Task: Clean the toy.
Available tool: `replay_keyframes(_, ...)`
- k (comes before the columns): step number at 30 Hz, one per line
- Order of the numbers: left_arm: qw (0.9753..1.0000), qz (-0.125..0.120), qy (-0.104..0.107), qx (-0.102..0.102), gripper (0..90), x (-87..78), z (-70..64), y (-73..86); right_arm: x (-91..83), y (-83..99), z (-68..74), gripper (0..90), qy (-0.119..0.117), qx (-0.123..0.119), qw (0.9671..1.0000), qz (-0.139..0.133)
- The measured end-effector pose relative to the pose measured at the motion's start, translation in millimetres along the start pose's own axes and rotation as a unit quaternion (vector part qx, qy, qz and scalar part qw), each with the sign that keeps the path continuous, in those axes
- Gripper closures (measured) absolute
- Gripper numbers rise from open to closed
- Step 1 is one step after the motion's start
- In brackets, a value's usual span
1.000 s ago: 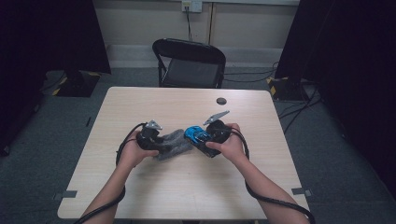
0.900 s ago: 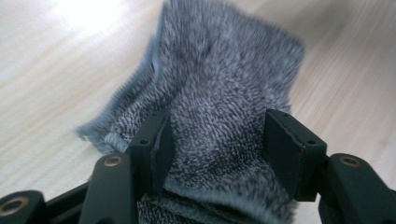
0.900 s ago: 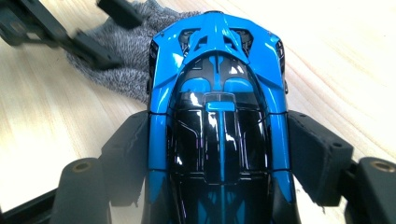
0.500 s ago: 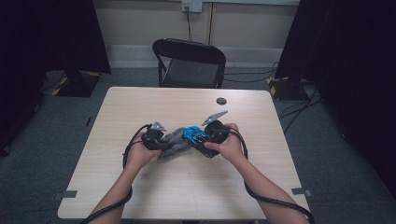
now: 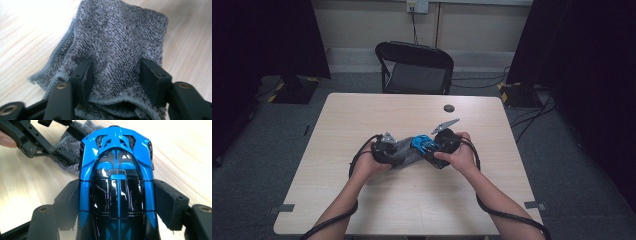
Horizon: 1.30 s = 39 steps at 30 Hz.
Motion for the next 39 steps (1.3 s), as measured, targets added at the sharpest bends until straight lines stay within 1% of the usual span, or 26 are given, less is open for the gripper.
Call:
replay_keyframes(1, 1.0, -0.006, -0.002, -0.006, 50.6, -0.1, 0.3, 1.3, 0.4, 0.1, 0.2, 28.2, -0.003, -0.001, 1.0, 0.001)
replay_keyframes(2, 0.9999, -0.015, -0.001, -0.006, 53.9, -0.2, -0.3, 3.0, 0.7, 0.2, 0.4, 28.2, -0.003, -0.001, 1.0, 0.001)
replay_keyframes(4, 0.9993, -0.023, -0.002, -0.029, 63.3, -1.1, -0.7, 5.4, 1.6, -0.1, 1.1, 28.2, -0.003, -0.002, 1.0, 0.002)
replay_keyframes(5, 0.9994, -0.02, -0.004, -0.026, 67.8, -1.6, -0.2, 5.9, 2.2, -0.4, 1.3, 28.2, -0.003, -0.002, 1.0, 0.001)
replay_keyframes(6, 0.9993, -0.018, -0.006, -0.033, 69.5, -1.7, -1.3, 5.5, 2.7, -0.6, 1.5, 28.2, -0.003, -0.003, 1.0, 0.001)
replay_keyframes(7, 0.9992, -0.01, -0.009, -0.037, 72.0, -2.1, -2.7, 4.2, 3.8, -0.7, 2.1, 28.2, -0.004, -0.002, 1.0, 0.003)
replay_keyframes(9, 0.9993, 0.019, -0.015, -0.027, 76.2, -3.5, -5.3, 0.9, 5.3, -1.1, 2.9, 28.2, -0.005, -0.002, 1.0, 0.004)
replay_keyframes(10, 0.9989, 0.027, -0.024, -0.028, 77.3, -2.9, -7.2, -1.7, 5.8, -1.1, 3.2, 28.2, -0.006, -0.001, 1.0, 0.004)
replay_keyframes(11, 0.9983, 0.044, -0.019, -0.034, 78.3, -4.1, -8.4, -4.6, 6.4, -0.9, 3.7, 28.2, -0.004, -0.004, 1.0, 0.005)
replay_keyframes(12, 0.998, 0.045, -0.015, -0.042, 79.4, -4.6, -9.0, -6.8, 7.1, -0.6, 4.3, 28.2, -0.004, -0.005, 1.0, 0.007)
replay_keyframes(13, 0.998, 0.042, -0.01, -0.047, 80.2, -5.5, -9.3, -8.5, 7.4, 0.0, 4.6, 28.2, -0.004, -0.004, 1.0, 0.007)
replay_keyframes(14, 0.998, 0.011, 0.0, -0.062, 80.6, -10.8, -9.9, -16.0, 7.4, 0.4, 4.5, 28.2, -0.004, -0.003, 0.9999, 0.009)
replay_keyframes(15, 0.998, 0.011, 0.0, -0.062, 81.1, -10.8, -9.9, -16.0, 7.4, 0.4, 4.5, 28.2, -0.004, -0.003, 0.9999, 0.009)
replay_keyframes(16, 0.9976, -0.005, -0.001, -0.07, 81.1, -12.2, -10.6, -19.3, 7.3, 1.8, 2.3, 28.2, -0.005, -0.001, 1.0, 0.008)
replay_keyframes(17, 0.9975, -0.015, -0.003, -0.068, 81.1, -14.8, -10.8, -23.0, 6.8, 2.3, 1.6, 28.2, -0.005, -0.001, 0.9999, 0.01)
replay_keyframes(19, 0.9977, -0.023, -0.009, -0.064, 81.2, -17.6, -10.2, -28.7, 6.3, 2.9, 0.2, 28.2, -0.004, 0.002, 0.9999, 0.009)
replay_keyframes(20, 0.9977, -0.027, -0.005, -0.062, 81.3, -17.8, -11.2, -30.8, 6.0, 2.7, -0.3, 28.2, -0.002, 0.001, 1.0, 0.009)
replay_keyframes(21, 0.9973, -0.032, 0.004, -0.066, 81.4, -17.3, -13.3, -32.5, 5.4, 2.2, -0.8, 28.2, -0.001, 0.003, 1.0, 0.006)
replay_keyframes(23, 0.9977, -0.035, 0.012, -0.056, 81.4, -16.8, -17.6, -34.2, 3.5, 1.2, -1.4, 28.2, 0.0, 0.003, 1.0, 0.004)
replay_keyframes(28, 0.9976, -0.043, 0.026, -0.047, 81.4, -15.3, -28.8, -36.3, 1.0, -1.2, -3.7, 28.2, 0.004, 0.006, 1.0, 0.002)
replay_keyframes(29, 0.998, -0.04, 0.029, -0.04, 81.4, -15.7, -30.2, -36.3, 1.0, -1.7, -3.7, 28.2, 0.002, 0.008, 1.0, 0.002)
replay_keyframes(31, 0.9975, -0.044, 0.036, -0.042, 81.4, -15.2, -34.5, -37.0, 1.4, -3.1, -3.8, 28.2, 0.004, 0.008, 1.0, 0.0)
replay_keyframes(32, 0.9976, -0.045, 0.036, -0.038, 81.3, -15.5, -36.3, -37.3, 1.8, -3.8, -3.9, 28.2, 0.004, 0.009, 0.9999, -0.001)
replay_keyframes(35, 0.9968, -0.052, 0.043, -0.043, 81.3, -15.6, -40.6, -38.3, 3.0, -6.2, -4.3, 28.2, 0.003, 0.011, 0.9999, -0.003)
replay_keyframes(36, 0.9969, -0.049, 0.045, -0.04, 81.3, -15.6, -41.4, -37.7, 3.5, -7.1, -4.6, 28.2, 0.004, 0.012, 0.9999, -0.002)
replay_keyframes(39, 0.9961, -0.053, 0.054, -0.045, 81.3, -14.4, -47.1, -36.9, 6.0, -9.8, -5.8, 28.2, 0.006, 0.014, 0.9999, -0.001)
Point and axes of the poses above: each handheld gripper's, and its own axes: x roughly forward along the jaws, y roughly out of its underside, z roughly to its left, the point moved 6 cm from there along x, roughly forward along the jaws, and after that the axes turned 9 degrees about -y, right-handed, at the moved point
